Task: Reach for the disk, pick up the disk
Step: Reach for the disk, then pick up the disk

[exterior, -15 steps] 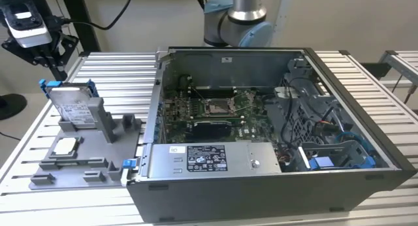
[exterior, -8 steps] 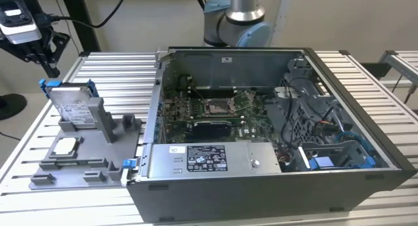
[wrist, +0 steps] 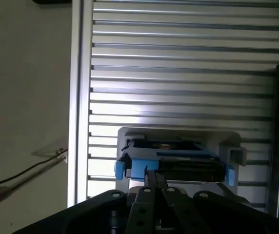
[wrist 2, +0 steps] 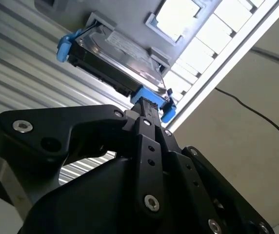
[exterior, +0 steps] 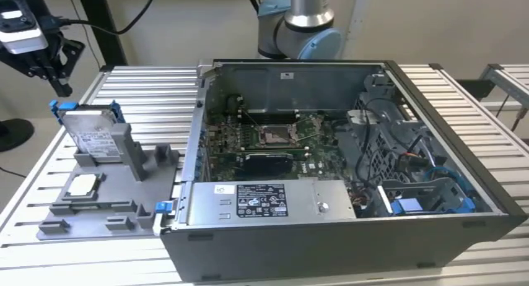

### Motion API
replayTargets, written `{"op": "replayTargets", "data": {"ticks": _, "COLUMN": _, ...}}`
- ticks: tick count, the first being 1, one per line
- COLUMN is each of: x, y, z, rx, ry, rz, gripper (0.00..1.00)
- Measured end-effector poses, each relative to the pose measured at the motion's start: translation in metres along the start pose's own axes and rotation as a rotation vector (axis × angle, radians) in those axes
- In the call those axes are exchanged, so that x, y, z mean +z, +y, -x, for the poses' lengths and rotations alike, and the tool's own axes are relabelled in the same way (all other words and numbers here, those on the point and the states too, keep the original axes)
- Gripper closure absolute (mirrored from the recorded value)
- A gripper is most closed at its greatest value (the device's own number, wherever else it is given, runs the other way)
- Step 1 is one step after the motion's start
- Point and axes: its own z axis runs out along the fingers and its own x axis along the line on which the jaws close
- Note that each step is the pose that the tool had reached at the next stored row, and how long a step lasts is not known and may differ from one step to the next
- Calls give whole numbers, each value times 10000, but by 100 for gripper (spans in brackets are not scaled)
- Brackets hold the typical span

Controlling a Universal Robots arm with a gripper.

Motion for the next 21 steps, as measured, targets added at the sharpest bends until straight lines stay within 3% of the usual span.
{"op": "replayTargets", "data": {"ticks": 15, "x": 0, "y": 1, "z": -17, "rx": -7, "ry": 0, "rz": 0, "gripper": 100}}
{"op": "replayTargets", "data": {"ticks": 21, "x": 1, "y": 0, "z": -18, "rx": -274, "ry": 9, "rz": -3, "gripper": 100}}
